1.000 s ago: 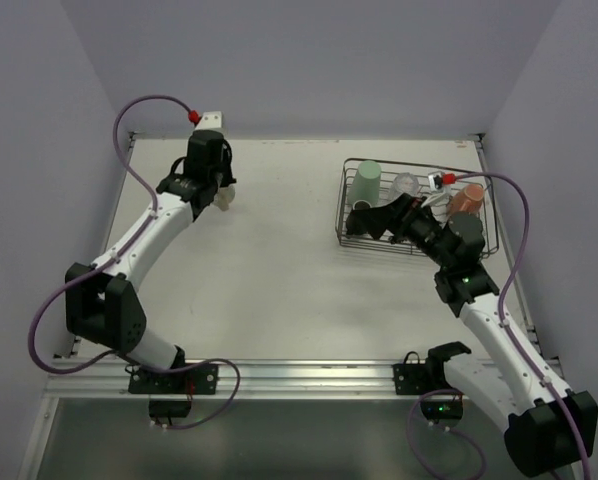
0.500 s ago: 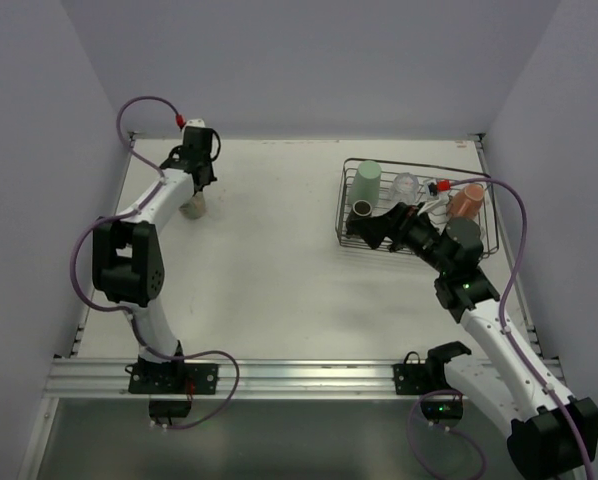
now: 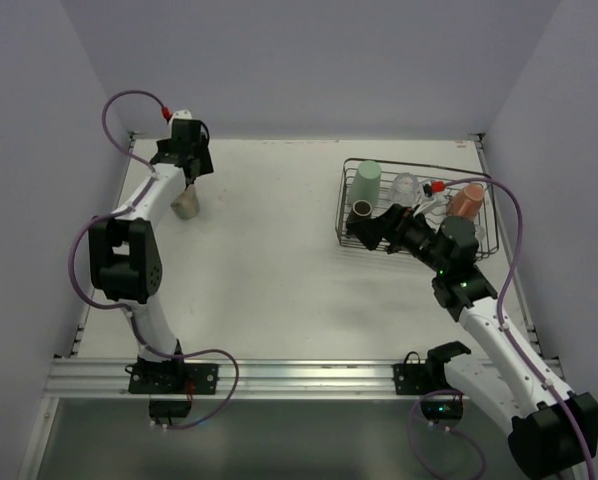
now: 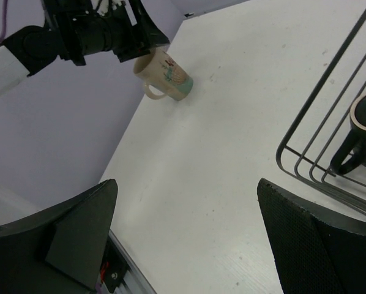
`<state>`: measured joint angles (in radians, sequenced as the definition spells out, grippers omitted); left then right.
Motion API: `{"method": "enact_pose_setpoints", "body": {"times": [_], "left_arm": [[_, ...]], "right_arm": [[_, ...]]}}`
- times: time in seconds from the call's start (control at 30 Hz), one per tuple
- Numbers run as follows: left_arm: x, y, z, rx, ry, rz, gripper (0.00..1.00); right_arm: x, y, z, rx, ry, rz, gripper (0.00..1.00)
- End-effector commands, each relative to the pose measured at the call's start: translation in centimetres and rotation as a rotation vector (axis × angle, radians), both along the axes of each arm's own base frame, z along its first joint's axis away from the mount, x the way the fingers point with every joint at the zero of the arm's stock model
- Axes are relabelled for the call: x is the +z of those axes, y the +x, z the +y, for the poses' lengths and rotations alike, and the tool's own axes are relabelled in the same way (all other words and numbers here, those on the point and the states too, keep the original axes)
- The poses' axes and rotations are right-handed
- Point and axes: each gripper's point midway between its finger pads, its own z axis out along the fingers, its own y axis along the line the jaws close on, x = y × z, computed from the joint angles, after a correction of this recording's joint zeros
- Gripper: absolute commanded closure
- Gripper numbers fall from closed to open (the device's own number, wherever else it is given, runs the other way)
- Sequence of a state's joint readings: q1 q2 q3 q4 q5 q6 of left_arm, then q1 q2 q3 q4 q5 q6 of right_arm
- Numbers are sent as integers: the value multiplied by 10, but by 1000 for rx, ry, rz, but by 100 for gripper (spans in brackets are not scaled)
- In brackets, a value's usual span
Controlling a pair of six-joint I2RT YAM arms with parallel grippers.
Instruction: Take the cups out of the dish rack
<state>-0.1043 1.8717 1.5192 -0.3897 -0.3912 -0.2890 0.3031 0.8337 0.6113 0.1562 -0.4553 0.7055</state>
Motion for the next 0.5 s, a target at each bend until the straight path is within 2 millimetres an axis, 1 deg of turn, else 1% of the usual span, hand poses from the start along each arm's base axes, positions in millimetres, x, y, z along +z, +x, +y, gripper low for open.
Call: {"method": "enact_pose_setpoints", "body": {"times": [0.0, 0.03, 0.07, 0.1, 0.13, 0.17, 0.2, 0.23, 0.27, 0.3, 0.33, 0.37, 0.4, 0.43, 0.47], "left_arm": [[54, 12, 8, 38, -3, -142, 28], [61, 12, 7, 39, -12, -160, 22], [74, 10, 6, 36, -23, -190, 20], [82, 9, 5, 33, -33, -211, 18], [90, 9, 3, 35, -48, -234, 15], [106, 5, 0, 24, -70, -272, 14], [117, 5, -2, 17, -87, -305, 13], [125, 3, -5, 18, -113, -333, 10], [144, -3, -11, -10, -147, -380, 9], [158, -3, -15, -24, -171, -426, 9], [168, -6, -20, -31, -215, -459, 8], [181, -16, -32, -84, -271, -491, 7], [190, -20, -40, -118, -312, -522, 7], [195, -25, -52, -140, -381, -538, 7], [198, -41, -69, -216, -447, -539, 7]], "right_arm": [[1, 10, -7, -58, -53, -7, 1], [1, 12, -10, -72, -71, -13, 1], [-3, 13, -12, -85, -87, 1, 1], [-5, 19, -18, -124, -105, 5, 1], [-3, 22, -21, -141, -126, -8, 1], [-7, 24, -24, -158, -149, 9, 1], [-12, 28, -30, -195, -175, 24, 1], [-7, 32, -34, -214, -199, 10, 1], [-10, 34, -38, -232, -223, 25, 1], [-14, 38, -40, -248, -245, 38, 1], [-7, 45, -46, -285, -270, 22, 2], [-12, 48, -50, -303, -298, 40, 3], [-12, 52, -54, -323, -315, 43, 4], [-12, 63, -59, -361, -349, 47, 5], [-15, 67, -63, -377, -371, 57, 7]]}}
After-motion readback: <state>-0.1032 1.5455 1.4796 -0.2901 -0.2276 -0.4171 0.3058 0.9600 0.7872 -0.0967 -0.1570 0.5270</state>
